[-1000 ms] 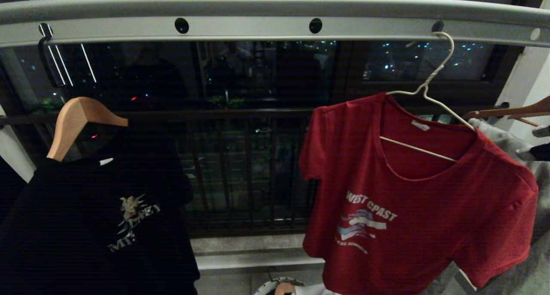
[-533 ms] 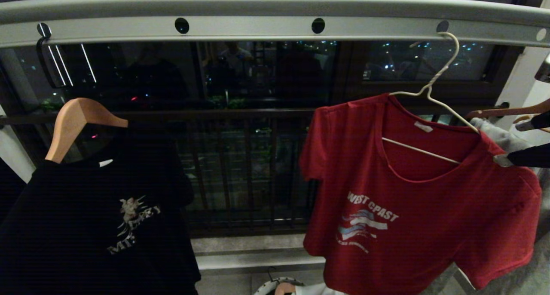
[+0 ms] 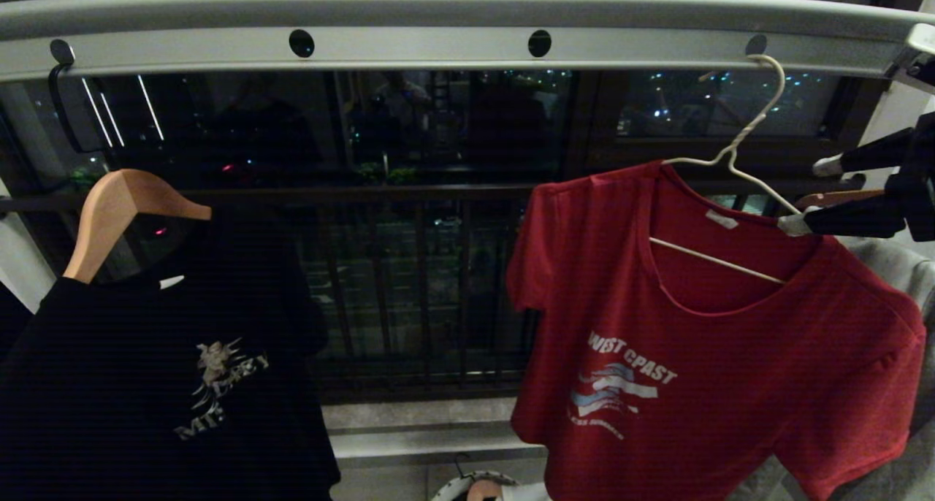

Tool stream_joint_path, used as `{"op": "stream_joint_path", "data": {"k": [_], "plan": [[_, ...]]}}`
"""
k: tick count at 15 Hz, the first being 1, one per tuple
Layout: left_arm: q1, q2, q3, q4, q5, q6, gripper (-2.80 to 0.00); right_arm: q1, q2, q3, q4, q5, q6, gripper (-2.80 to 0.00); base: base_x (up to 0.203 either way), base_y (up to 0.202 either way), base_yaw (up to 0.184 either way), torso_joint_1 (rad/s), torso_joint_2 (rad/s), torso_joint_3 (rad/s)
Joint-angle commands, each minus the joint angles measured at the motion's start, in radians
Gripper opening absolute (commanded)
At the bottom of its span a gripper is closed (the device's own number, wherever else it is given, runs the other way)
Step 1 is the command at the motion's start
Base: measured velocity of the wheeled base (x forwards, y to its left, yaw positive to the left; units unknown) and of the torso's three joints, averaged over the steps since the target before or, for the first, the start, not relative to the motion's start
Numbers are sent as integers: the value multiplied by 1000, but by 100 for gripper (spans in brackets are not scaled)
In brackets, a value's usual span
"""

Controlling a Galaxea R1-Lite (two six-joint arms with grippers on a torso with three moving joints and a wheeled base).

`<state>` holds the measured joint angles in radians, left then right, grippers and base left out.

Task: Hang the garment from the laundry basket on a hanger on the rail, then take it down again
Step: Take the clothes off the clothes rack

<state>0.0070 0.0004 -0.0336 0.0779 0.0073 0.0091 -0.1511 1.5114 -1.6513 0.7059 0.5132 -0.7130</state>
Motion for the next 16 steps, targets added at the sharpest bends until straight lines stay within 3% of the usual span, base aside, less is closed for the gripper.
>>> {"op": "stream_joint_path", "data": {"k": [1,6,13,16], "plan": [[-1,-2,0,0,0,0,-280,39,43,-1,-47,5,32,0,0,0,0,0,0,0],[-1,-2,0,0,0,0,-280,108,89,-1,-226,5,181,0,0,0,0,0,0,0],[0,-2,0,0,0,0,-280,106,123,-3,-249,6,213,0,0,0,0,0,0,0],[1,-2,0,0,0,0,-280,110,127,-2,-322,10,297,0,0,0,0,0,0,0]]}}
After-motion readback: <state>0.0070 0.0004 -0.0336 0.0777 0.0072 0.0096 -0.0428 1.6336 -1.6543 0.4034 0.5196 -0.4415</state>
